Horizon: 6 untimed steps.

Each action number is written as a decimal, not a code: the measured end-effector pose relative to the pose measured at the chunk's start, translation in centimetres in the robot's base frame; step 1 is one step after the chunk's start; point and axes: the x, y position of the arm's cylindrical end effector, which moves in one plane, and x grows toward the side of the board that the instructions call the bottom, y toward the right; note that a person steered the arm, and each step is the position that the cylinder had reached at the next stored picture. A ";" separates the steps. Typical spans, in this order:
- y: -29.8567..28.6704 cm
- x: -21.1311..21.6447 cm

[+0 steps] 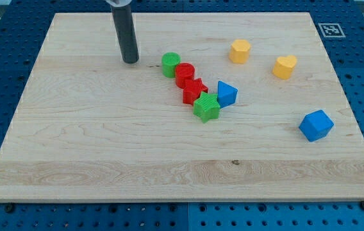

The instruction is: Push the green circle towards right

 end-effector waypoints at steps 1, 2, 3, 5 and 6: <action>0.5 0.8; 1.6 0.8; 2.8 0.8; 6.7 0.8; 8.7 0.8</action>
